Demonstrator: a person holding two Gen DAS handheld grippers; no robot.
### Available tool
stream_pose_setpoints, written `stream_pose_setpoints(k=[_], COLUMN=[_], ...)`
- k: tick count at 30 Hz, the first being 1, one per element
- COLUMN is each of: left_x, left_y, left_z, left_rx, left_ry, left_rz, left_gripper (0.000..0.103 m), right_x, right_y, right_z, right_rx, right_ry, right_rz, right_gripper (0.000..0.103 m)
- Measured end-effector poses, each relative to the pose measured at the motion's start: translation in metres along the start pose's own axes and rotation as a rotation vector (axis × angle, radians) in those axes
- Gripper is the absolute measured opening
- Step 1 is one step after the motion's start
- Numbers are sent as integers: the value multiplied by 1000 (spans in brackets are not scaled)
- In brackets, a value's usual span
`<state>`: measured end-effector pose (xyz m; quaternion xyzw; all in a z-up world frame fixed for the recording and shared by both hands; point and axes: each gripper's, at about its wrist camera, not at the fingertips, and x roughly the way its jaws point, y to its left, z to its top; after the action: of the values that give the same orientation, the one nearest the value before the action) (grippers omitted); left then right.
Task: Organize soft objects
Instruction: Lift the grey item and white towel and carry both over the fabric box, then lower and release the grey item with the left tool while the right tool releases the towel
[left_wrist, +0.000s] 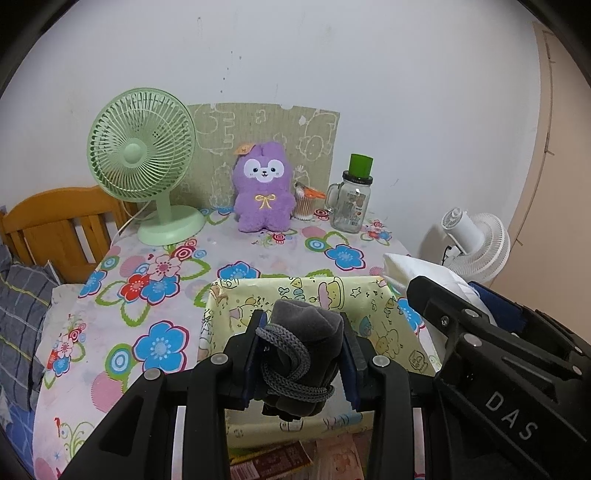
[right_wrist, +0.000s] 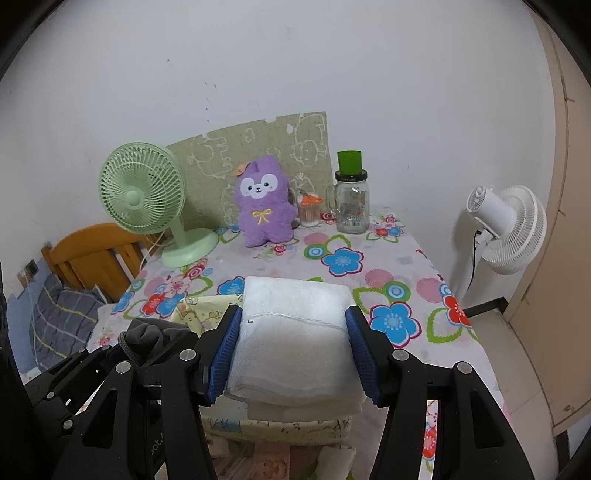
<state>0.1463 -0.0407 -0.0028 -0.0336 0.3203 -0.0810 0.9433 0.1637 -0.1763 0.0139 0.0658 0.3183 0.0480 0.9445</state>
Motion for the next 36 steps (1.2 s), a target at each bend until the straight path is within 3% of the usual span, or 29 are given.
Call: stream_pose_setpoints(k=[16,18,20,23,26,30,36], left_x=[44,48,49,50,54,55,48], left_y=[0,0,-1,-2,-2,-1,-1], left_z=[2,1,1,1,0,-1,-1], left_rx=[-2,-3,-3,1,2,2,7], left_ry=[84,98,100,102,109,125,102], left_rz=[6,5,8,14,22,17,27], left_gripper=[42,49,66,74,80,84,93], right_x=[41,48,53,60,64,64,54], right_y=[2,0,-1,-3,-2,2,3], right_z=[2,2,2,2,1,0,-1], right_rx=[-23,-18,-14,-1,-6,-18,-19], right_ry=[54,65,72,89,98,97,73], right_rz=[30,32,36,49,50,60,49], right_gripper=[61,61,61,61,67,92,94])
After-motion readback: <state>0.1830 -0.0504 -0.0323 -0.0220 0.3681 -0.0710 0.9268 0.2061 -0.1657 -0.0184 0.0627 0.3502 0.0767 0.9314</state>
